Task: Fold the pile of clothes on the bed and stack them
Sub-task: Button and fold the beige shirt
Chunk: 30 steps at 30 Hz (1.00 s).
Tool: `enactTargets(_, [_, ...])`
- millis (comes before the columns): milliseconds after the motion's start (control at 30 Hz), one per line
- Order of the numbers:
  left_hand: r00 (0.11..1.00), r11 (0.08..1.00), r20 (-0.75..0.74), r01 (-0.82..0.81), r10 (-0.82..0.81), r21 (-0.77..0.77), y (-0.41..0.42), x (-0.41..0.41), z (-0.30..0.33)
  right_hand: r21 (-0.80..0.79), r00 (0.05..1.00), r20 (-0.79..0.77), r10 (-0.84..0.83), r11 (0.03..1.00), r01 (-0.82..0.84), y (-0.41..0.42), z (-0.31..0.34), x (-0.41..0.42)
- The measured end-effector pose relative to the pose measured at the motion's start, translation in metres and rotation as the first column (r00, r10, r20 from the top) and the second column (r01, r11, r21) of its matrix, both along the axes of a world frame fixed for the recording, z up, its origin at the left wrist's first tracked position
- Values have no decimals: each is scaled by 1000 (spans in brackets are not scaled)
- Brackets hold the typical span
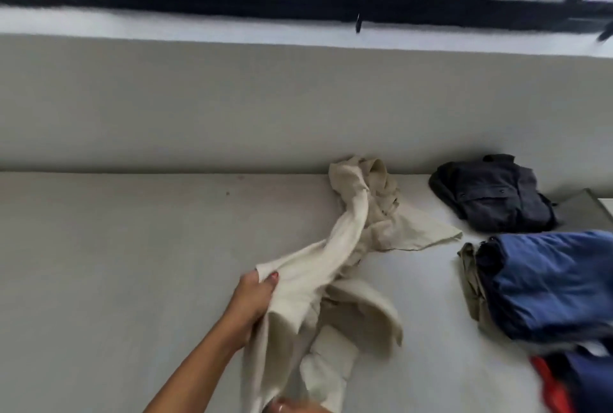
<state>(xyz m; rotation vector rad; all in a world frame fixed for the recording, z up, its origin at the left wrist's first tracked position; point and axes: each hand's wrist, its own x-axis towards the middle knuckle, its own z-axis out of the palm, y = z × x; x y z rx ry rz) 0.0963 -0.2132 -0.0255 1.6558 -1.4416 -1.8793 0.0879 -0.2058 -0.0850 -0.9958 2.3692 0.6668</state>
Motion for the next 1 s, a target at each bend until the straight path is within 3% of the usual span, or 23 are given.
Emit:
enactTargets(33, [1000, 998, -18, 16, -17, -55, 4, 6, 31, -48, 972, 190, -138, 988, 149, 26, 42, -12])
enactTargets(67, [997, 992, -41, 59, -63, -111, 3, 8, 61, -97, 885, 442, -150, 972, 214, 68, 75, -39])
enactTargets(100, [992, 981, -58, 104, -114, -161, 4, 11, 92, -248, 797, 600, -72, 930, 271, 139, 98, -65])
enactTargets(167, [980, 962, -90, 155, -179, -226, -2, 17, 142, -366, 692, 719, -56, 817, 446, 191, 130, -78])
enactTargets(267, [969, 949, -135, 165, -207, -269, -3, 28, 219, -490, 709, 696, -113, 647, 584, 193, 143, -111])
enactTargets(400, [965, 930, -117, 186, -233, -317, 8, 47, 302, -574, 728, 679, -94, 550, 607, 180, 160, -128])
enactTargets(500, [967, 913, -57, 213, -247, -349, 22, 60, 343, -526, 684, 724, -86, 573, 629, 177, 172, -116])
enactTargets(633, [974, 903, 30, 217, -222, -371, 49, 72, 394, -512, 607, 793, 56, 602, 613, 181, 199, -78])
enactTargets(767, [974, 865, 64, 221, -215, -450, 85, 78, 449, -661, 584, 750, 310, 370, 653, 176, 248, -40])
enactTargets(867, [985, 843, 40, 162, -166, -512, 105, 89, 493, -675, 599, 732, 325, 229, 702, 156, 282, -40])
enactTargets(900, [986, 843, 16, 151, -167, -516, 111, 94, 506, -667, 601, 741, 299, 232, 707, 152, 290, -43])
enactTargets(1000, [986, 816, -23, 122, -164, -565, 127, 114, 543, -648, 633, 751, 187, 390, 654, 150, 314, -51])
